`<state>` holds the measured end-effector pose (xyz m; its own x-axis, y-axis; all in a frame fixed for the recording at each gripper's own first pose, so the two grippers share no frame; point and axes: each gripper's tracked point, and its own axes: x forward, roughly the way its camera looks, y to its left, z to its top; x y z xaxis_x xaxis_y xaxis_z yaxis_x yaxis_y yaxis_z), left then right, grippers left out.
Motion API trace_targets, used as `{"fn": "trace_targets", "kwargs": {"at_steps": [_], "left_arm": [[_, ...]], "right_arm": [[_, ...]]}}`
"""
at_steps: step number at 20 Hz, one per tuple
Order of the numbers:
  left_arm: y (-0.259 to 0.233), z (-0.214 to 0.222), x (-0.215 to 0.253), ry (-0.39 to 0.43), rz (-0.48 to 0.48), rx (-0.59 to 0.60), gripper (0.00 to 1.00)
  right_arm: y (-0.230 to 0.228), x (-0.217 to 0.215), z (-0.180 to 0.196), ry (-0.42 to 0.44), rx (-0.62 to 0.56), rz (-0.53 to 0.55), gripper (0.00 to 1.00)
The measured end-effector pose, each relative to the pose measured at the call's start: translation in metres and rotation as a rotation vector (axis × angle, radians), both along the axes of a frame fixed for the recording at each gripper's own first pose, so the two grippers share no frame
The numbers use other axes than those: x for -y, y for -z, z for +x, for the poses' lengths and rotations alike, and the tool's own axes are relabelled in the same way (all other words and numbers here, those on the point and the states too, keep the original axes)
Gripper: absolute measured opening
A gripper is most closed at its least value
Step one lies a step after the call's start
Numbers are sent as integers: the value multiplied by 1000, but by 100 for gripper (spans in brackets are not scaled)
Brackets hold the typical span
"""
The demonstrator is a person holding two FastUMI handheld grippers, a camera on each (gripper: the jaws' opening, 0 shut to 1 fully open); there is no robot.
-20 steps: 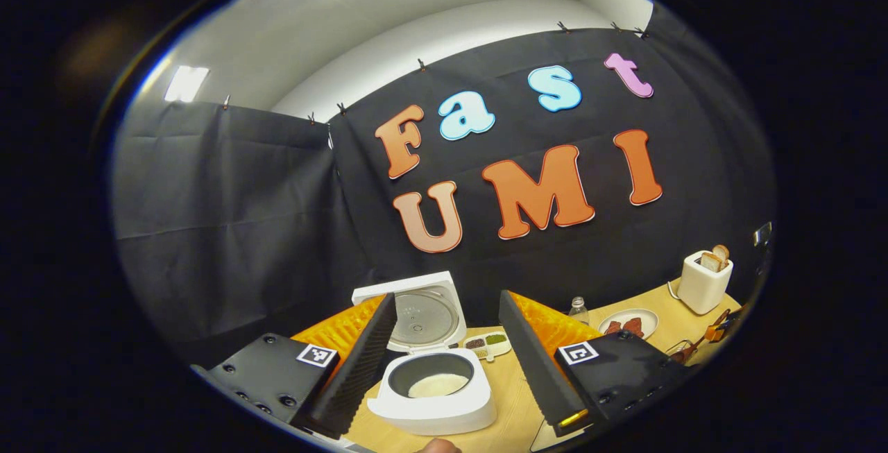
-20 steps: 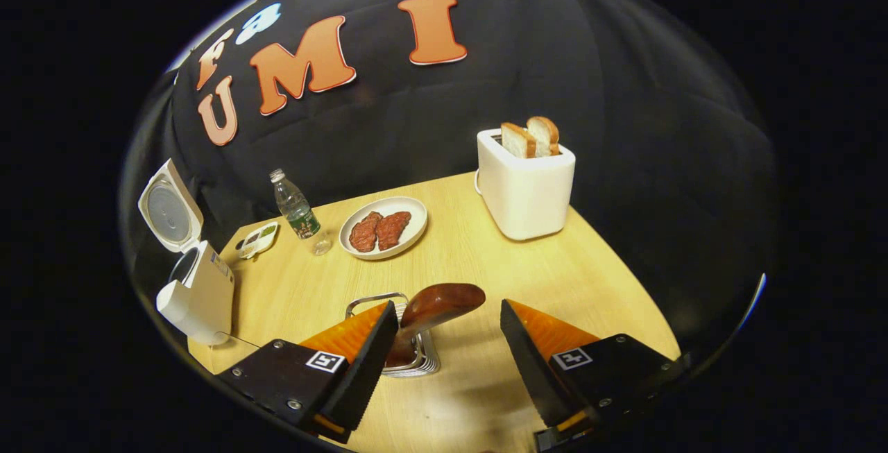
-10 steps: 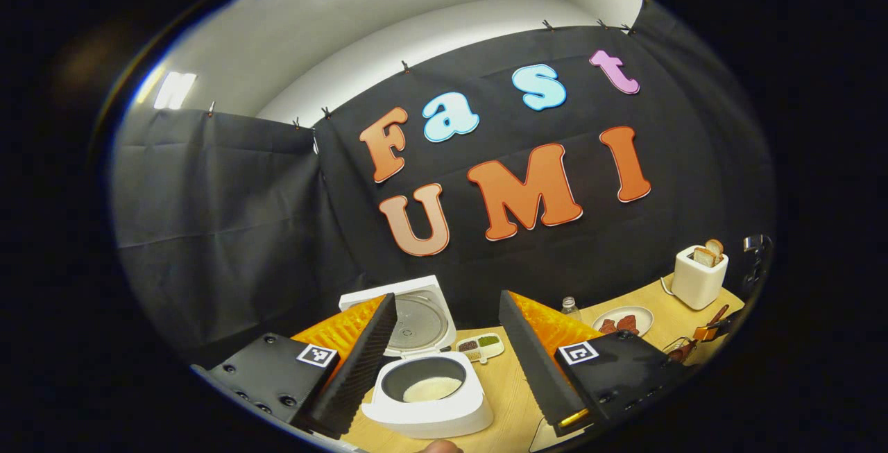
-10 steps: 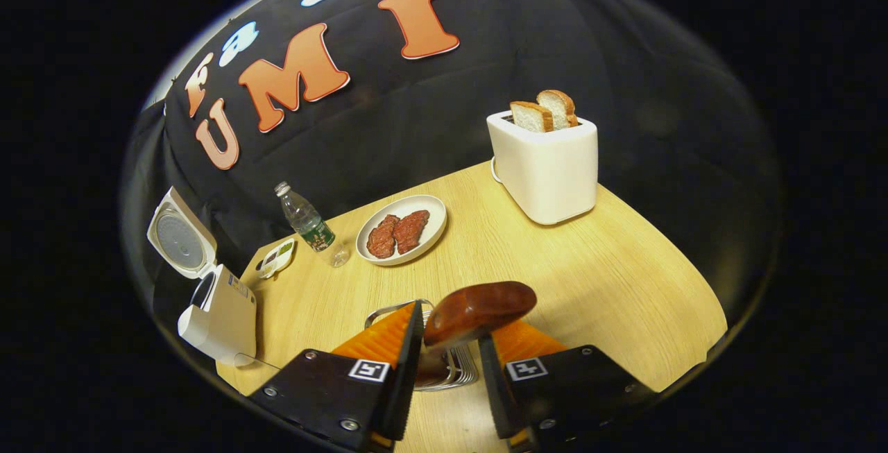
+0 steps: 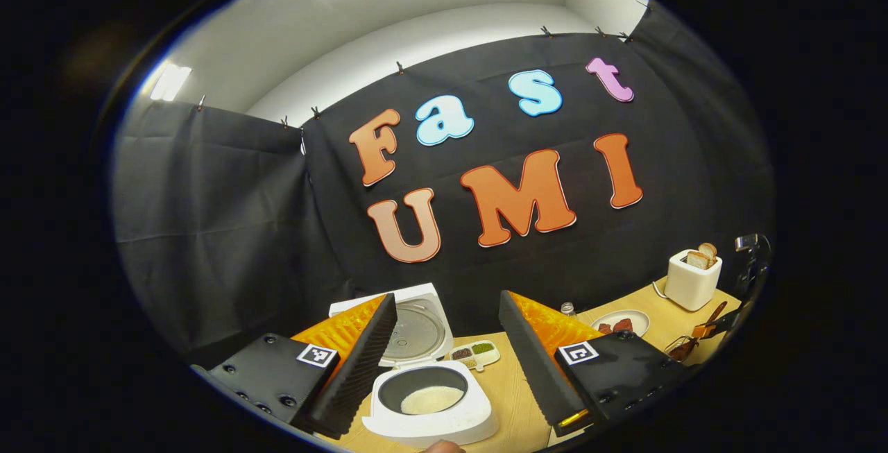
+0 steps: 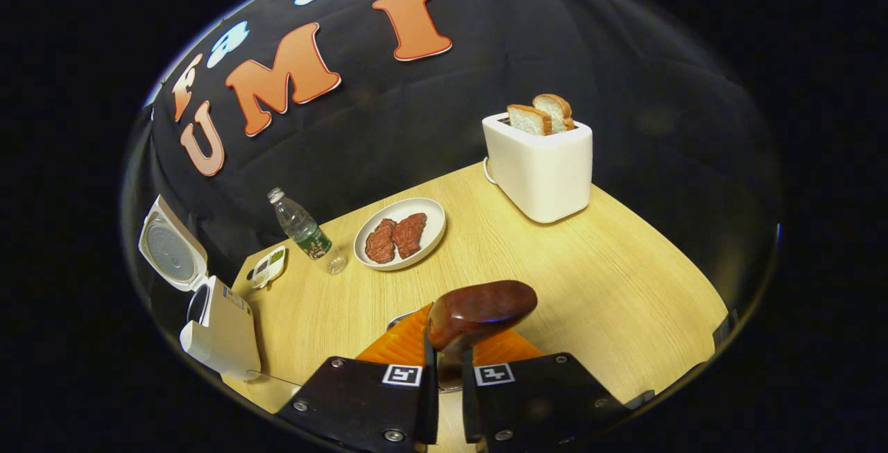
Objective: Close the left gripper, press the button to open the rice cooker; take a wooden spoon from the chopstick holder with the right hand, scoop a spoonful of rice and pour it into the rice cooker, then put the wooden spoon back into the chopstick holder.
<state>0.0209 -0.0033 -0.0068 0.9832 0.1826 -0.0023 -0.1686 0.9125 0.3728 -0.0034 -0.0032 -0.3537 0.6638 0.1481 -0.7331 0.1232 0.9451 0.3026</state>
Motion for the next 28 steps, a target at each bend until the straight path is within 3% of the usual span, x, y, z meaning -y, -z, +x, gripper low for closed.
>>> {"fn": "trace_targets", "kwargs": {"at_steps": [6, 14, 20, 21, 22, 24, 25, 28], "left_arm": [[9, 6, -33, 3, -77, -1, 100], [26, 10, -67, 11, -131, -21, 97], [37, 16, -80, 34, -156, -46, 96], [38, 16, -82, 37, -159, -51, 96], [39, 18, -85, 36, -165, -56, 96], [40, 18, -96, 25, -175, -64, 96], [40, 20, -100, 23, -183, -67, 100], [45, 19, -108, 21, -181, -84, 98]], "right_arm": [[-63, -1, 1, -2, 102, -52, 13], [-120, -28, -17, -7, 168, -34, 13], [-135, -81, -51, -105, 153, -11, 13], [-132, -90, -57, -117, 141, -3, 9], [-127, -97, -65, -128, 124, 0, 13], [-126, -110, -74, -147, 112, 11, 13], [-126, -114, -76, -158, 118, 7, 13], [-116, -120, -86, -191, 116, -51, 13]]}}
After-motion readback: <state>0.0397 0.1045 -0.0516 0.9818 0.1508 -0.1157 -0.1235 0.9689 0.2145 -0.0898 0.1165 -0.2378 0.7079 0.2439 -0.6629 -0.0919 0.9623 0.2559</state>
